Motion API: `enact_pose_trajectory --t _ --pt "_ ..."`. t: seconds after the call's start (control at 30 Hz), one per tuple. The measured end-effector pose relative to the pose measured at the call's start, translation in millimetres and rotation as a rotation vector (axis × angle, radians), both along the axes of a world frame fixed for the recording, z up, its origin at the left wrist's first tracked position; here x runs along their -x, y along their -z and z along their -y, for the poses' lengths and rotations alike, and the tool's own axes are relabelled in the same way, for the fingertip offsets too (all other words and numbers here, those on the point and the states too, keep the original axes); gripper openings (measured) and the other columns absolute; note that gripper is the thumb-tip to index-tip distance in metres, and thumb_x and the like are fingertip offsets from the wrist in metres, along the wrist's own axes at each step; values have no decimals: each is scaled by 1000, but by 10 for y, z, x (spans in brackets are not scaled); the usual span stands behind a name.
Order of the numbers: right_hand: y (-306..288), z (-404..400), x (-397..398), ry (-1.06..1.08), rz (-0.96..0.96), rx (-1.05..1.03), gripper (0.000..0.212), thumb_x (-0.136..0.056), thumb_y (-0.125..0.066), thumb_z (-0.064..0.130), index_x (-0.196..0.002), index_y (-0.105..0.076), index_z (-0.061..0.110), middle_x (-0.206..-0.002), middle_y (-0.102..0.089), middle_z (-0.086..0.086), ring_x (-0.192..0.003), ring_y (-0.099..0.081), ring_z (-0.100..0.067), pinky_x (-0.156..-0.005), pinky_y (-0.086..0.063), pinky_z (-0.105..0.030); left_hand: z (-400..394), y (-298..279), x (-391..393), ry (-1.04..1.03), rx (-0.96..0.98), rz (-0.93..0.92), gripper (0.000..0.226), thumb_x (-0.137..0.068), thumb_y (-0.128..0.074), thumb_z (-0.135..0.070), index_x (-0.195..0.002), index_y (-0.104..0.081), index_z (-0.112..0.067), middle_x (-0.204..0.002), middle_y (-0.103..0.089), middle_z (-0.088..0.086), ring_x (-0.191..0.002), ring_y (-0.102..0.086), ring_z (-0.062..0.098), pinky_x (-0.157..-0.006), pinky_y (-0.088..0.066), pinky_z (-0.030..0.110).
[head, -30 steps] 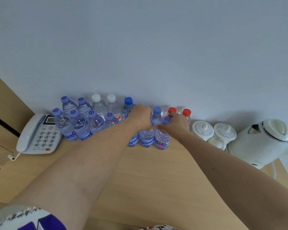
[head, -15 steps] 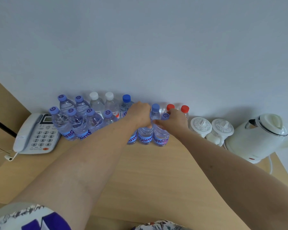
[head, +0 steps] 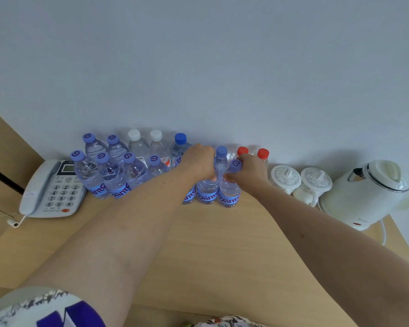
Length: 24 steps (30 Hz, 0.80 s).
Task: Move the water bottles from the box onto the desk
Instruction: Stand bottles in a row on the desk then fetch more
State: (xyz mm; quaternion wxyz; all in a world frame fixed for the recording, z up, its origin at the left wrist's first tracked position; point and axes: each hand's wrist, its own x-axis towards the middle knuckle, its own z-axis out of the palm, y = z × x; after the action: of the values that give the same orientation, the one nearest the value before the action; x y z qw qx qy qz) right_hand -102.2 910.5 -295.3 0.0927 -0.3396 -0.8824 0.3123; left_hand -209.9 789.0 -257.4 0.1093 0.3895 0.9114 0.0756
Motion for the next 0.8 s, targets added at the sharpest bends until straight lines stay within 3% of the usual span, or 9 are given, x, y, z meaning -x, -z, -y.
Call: enact_pose_trajectory --t 0.2,0.3,0.37,0.47,0.53,0.67,0.8 --pt "-37 25 -17 0 8 3 44 -73 -81 22 -69 -37 21 -64 -43 4 -55 -37 -9 -48 -24 -25 -17 -7 -36 -19 -9 10 38 -75 -89 -29 -100 -68 -9 -100 -68 11 -94 -67 32 -72 -51 34" --pt "-73 48 -43 2 18 9 33 -74 -81 19 -83 -50 15 -74 -51 0 -61 -42 -13 -50 -26 -24 -20 19 -97 -33 -37 -11 30 -81 -82 -24 -102 -66 -9 -105 -67 13 -98 -67 34 -69 -44 33" --pt "-86 74 -86 -4 -15 23 38 -73 -84 21 -95 -55 10 -77 -52 -1 -68 -45 -18 -52 -31 -24 -4 46 -130 -28 -58 -22 28 -86 -76 -20 -108 -65 -5 -111 -66 15 -100 -65 35 -70 -43 35" --pt "-120 104 -157 4 -67 24 55 -73 -85 28 -117 -56 13 -80 -44 7 -83 -51 -21 -69 -49 -33 57 78 -142 -18 -86 -2 20 -87 -74 -17 -99 -60 -9 -102 -61 13 -97 -63 35 -68 -41 35" --pt "-145 119 -206 8 -77 5 64 -74 -85 32 -128 -55 15 -87 -50 7 -94 -57 -26 -82 -52 -39 93 72 -153 -8 -95 -2 24 -86 -76 -18 -97 -56 -11 -98 -59 11 -98 -63 36 -67 -40 35" --pt "-158 166 -324 26 -65 -31 69 -77 -83 37 -137 -53 18 -121 -63 -5 -117 -56 -29 -84 -47 -36 124 5 -183 35 -171 -56 42 -87 -75 -22 -126 -59 -15 -113 -64 12 -103 -63 35 -70 -40 34" --pt "-169 242 -489 56 -44 -82 58 -76 -81 42 -125 -61 16 -118 -63 -8 -112 -59 -31 -78 -39 -33 110 -44 -249 95 -231 -106 42 -92 -71 -27 -128 -58 -12 -115 -59 13 -110 -55 33 -74 -42 37"
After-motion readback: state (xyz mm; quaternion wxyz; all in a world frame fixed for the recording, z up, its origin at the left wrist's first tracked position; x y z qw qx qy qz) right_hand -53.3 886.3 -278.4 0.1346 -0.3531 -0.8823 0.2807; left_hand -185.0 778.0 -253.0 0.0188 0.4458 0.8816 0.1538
